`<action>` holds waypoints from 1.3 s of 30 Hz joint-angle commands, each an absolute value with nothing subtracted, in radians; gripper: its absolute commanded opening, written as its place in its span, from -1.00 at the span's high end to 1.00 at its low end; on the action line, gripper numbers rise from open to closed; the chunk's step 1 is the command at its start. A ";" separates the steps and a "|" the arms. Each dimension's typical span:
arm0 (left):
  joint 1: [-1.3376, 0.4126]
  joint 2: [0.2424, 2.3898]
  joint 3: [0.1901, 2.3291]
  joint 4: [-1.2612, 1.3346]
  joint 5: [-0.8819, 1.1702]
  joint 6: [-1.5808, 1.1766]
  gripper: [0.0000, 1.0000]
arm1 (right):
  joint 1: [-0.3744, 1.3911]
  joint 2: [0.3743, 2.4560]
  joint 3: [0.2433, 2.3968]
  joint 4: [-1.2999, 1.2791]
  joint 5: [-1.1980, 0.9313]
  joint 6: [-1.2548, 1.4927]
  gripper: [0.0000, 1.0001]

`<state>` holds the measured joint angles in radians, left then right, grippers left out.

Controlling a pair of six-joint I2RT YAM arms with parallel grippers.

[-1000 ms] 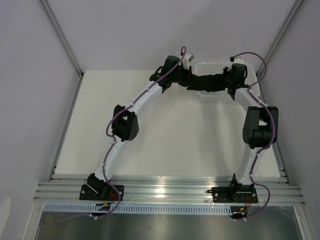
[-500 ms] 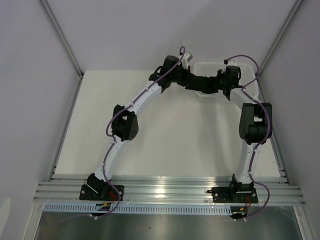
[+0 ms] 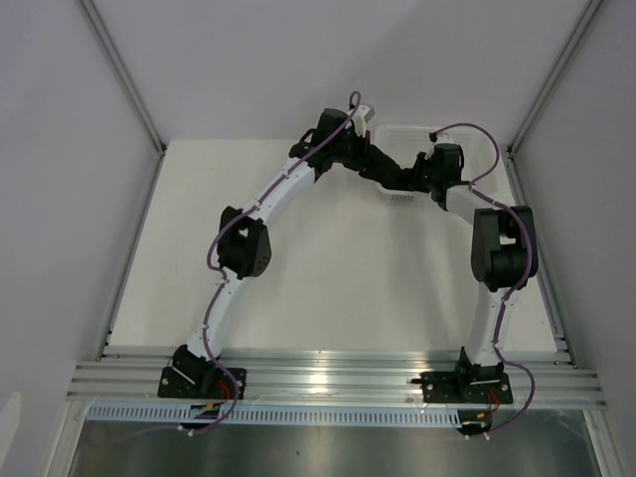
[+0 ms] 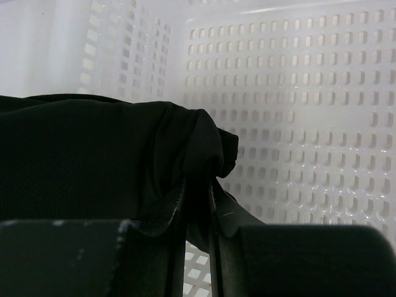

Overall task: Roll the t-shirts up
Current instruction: Place the rolled tshirt into the container

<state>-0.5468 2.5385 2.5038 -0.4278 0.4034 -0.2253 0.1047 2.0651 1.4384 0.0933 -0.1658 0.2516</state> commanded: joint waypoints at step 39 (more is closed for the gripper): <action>-0.641 2.537 2.514 -0.273 0.431 -0.268 0.99 | -0.107 1.853 1.359 -0.046 -0.055 0.126 1.00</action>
